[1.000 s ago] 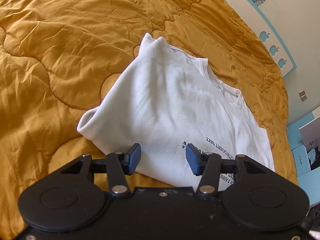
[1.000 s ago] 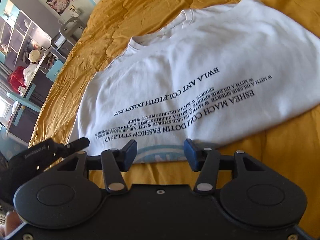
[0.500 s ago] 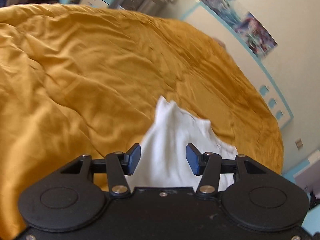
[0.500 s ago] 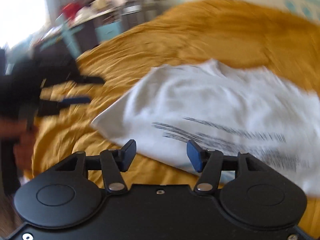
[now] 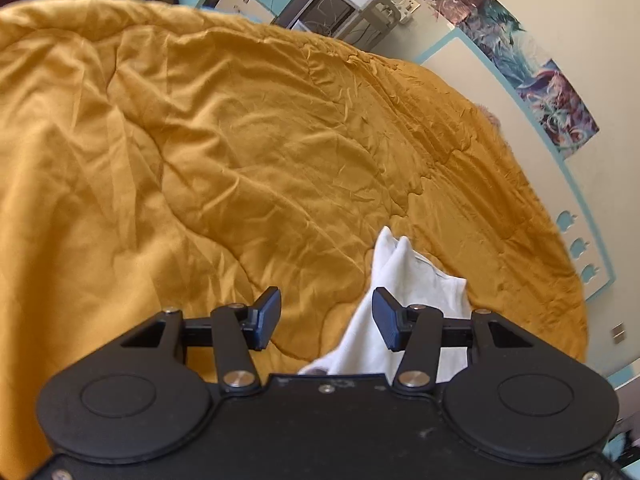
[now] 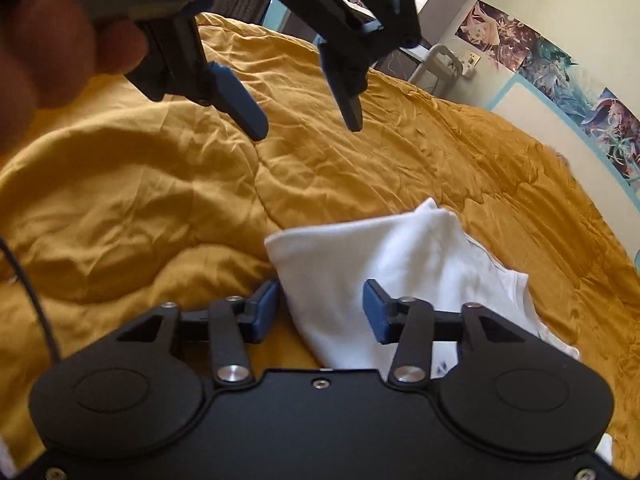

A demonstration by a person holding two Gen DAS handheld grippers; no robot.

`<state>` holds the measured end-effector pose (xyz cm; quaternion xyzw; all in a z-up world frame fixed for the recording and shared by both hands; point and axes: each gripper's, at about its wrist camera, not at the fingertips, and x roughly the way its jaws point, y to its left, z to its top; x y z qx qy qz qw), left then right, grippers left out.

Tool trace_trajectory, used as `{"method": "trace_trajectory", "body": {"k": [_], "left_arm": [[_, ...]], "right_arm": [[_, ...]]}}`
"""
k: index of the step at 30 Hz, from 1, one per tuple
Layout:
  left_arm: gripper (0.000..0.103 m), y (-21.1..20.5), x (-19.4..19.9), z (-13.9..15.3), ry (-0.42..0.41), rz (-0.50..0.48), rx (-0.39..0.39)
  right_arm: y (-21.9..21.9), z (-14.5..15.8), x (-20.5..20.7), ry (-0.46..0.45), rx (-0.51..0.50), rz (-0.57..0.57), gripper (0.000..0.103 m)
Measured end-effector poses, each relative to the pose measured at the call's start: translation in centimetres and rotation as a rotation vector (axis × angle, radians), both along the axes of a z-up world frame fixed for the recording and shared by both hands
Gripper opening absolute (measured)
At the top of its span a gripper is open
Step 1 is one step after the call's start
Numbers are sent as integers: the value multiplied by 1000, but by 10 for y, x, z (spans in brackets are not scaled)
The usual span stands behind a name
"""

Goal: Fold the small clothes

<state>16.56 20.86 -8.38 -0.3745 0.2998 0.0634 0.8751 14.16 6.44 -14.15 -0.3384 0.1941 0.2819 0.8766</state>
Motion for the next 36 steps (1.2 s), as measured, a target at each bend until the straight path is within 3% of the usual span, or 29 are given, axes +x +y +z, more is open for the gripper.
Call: {"method": "trace_trajectory", "body": {"k": [4, 7, 11, 17, 24, 27, 28, 29, 36], "left_arm": [[53, 3, 26, 8, -18, -144, 49], [53, 2, 63, 5, -45, -308, 68], [53, 8, 135, -30, -38, -487, -115], [53, 5, 218, -62, 76, -493, -96], [51, -8, 271, -88, 102, -562, -287], [43, -13, 276, -89, 107, -559, -314], [33, -13, 276, -89, 108, -554, -314], [12, -14, 275, -87, 122, -545, -308], [12, -34, 277, -55, 135, -529, -263]], "right_arm": [[1, 0, 7, 29, 55, 4, 30], [-4, -3, 6, 25, 104, 2, 15], [-12, -3, 10, 34, 173, -11, 9], [-20, 2, 22, 122, 264, -30, 9], [-24, -1, 34, 194, 339, -49, 9], [-25, -1, 36, 207, 354, -52, 9], [-25, -1, 37, 210, 359, -54, 9], [-26, -1, 36, 211, 368, -58, 9], [-50, 28, 39, 245, 493, -132, 6]]}}
